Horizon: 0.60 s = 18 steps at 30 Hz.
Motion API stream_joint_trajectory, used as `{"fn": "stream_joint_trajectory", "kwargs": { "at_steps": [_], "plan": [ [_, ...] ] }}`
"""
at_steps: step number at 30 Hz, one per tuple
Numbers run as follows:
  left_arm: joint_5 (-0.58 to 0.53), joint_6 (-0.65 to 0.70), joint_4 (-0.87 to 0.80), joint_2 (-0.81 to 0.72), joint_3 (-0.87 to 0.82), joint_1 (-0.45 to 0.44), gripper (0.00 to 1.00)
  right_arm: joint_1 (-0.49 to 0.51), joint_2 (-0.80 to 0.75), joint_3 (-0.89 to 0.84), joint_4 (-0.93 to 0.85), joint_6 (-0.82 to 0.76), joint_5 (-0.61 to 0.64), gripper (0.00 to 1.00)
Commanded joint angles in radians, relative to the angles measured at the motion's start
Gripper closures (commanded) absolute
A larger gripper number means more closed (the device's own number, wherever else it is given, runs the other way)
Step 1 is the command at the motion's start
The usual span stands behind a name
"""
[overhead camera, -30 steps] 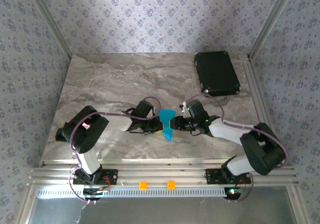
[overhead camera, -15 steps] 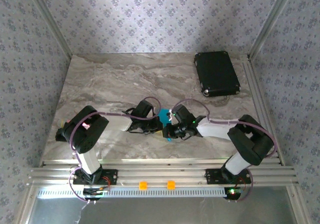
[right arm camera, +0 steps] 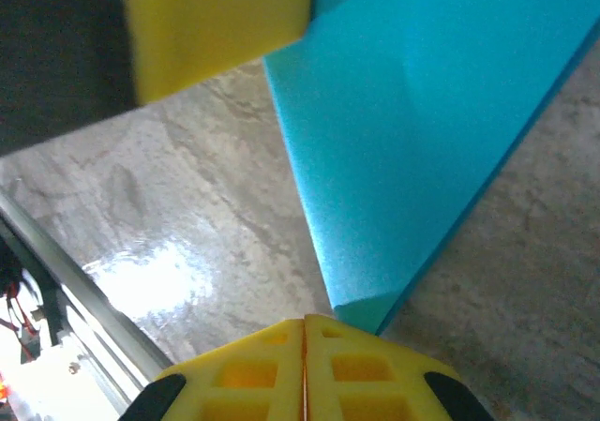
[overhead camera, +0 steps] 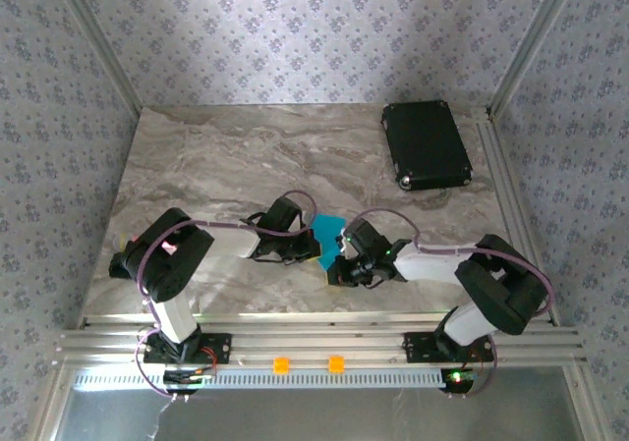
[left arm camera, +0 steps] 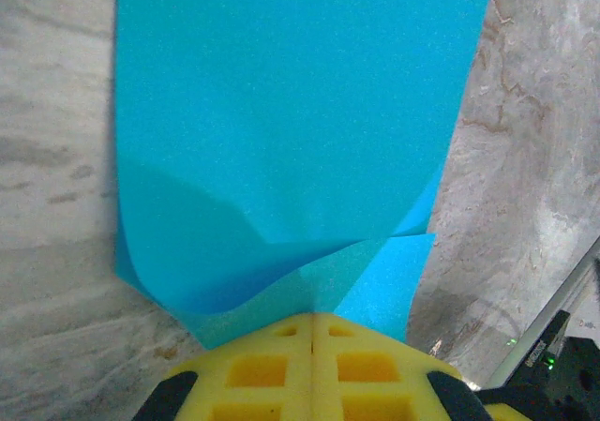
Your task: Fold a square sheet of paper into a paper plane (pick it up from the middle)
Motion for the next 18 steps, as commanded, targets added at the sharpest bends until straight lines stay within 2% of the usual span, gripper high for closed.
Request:
{"fn": "stream_joint_trajectory", "kwargs": {
  "at_steps": [1, 12, 18],
  "plan": [
    [-0.051, 0.023, -0.081, 0.016, -0.009, -0.008, 1.0, -0.007, -0.027, 0.041, -0.029, 0.047, -0.015, 0.91],
    [-0.056, 0.018, -0.077, 0.016, -0.004, -0.009, 1.0, -0.047, 0.164, 0.119, 0.027, 0.066, -0.006, 0.91],
    [-0.084, 0.019, -0.096, 0.011, -0.002, -0.009, 1.0, -0.012, 0.062, -0.025, 0.003, 0.076, -0.009, 0.9]
  ]
}}
